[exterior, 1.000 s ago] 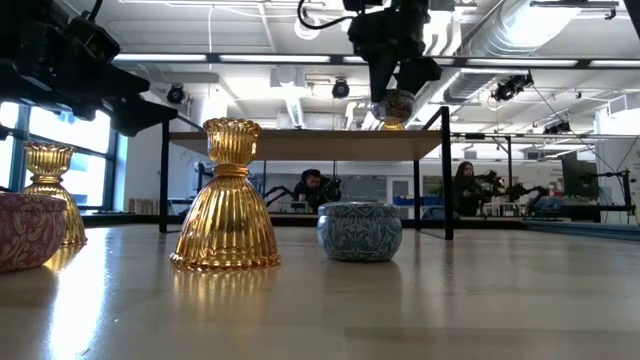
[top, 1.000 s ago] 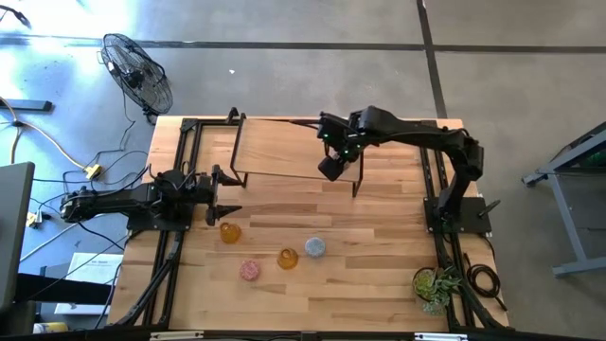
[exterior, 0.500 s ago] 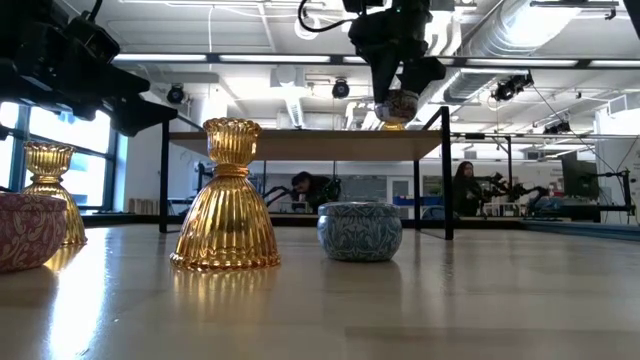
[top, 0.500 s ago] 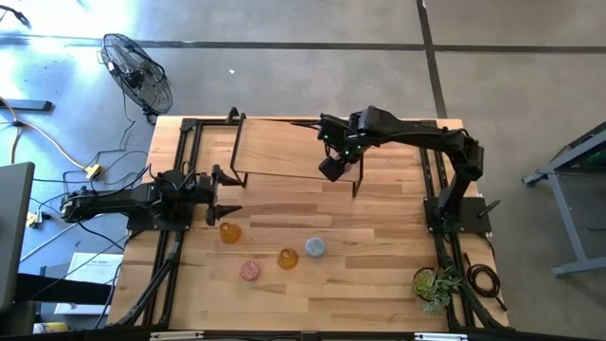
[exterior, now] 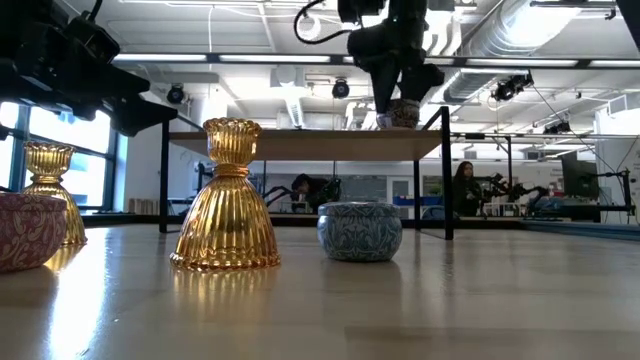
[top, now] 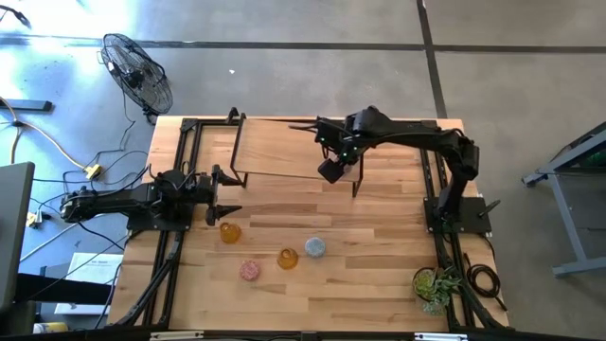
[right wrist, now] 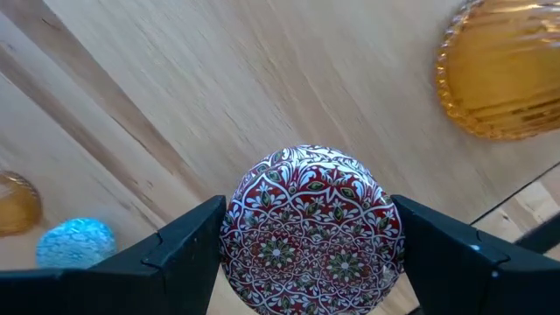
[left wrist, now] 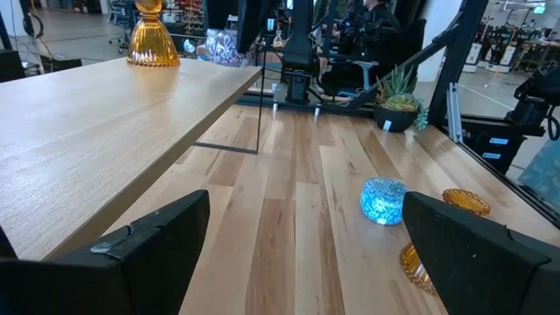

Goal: Pick & Place candle stick holders
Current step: Put the red scented candle on the shelf

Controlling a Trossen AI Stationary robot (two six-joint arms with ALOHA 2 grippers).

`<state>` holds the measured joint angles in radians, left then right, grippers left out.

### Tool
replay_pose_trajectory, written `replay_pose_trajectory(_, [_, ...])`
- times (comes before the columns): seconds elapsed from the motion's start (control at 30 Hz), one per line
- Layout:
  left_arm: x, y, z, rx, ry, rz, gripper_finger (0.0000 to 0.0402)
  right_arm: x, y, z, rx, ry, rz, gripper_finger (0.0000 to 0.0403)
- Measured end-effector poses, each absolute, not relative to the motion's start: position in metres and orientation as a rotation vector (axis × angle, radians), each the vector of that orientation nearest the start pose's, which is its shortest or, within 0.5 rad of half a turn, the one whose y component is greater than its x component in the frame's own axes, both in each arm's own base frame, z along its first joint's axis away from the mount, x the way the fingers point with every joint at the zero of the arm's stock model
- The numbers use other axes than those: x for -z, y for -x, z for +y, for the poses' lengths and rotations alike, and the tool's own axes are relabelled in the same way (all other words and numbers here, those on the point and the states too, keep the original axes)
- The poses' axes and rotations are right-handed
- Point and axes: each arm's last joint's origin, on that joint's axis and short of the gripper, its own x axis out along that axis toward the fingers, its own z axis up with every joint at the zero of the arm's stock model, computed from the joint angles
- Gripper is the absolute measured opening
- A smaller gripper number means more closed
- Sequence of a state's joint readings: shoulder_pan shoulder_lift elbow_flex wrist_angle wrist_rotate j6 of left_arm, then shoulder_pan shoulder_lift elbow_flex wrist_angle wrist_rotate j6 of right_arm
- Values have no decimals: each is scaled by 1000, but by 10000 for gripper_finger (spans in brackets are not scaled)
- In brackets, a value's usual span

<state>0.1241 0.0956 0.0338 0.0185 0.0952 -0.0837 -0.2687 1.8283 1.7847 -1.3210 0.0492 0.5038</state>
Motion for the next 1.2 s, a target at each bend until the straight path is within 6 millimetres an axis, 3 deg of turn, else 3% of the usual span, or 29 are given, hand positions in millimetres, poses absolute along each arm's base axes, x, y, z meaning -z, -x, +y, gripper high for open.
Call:
replay_pose_trajectory(0.27, [-169,-102,10,-31,88,42,374,-303,-348,-96,573,-584,1309,289])
replay_pose_trajectory(0.57, [-169,-102,10,-31,89,43,374,-303,-348,-98,596,-487,1311,311])
replay_pose_trajectory(1.2, [-169,-101,10,-31,88,42,374,-302,-348,-98,604,-491,1313,314])
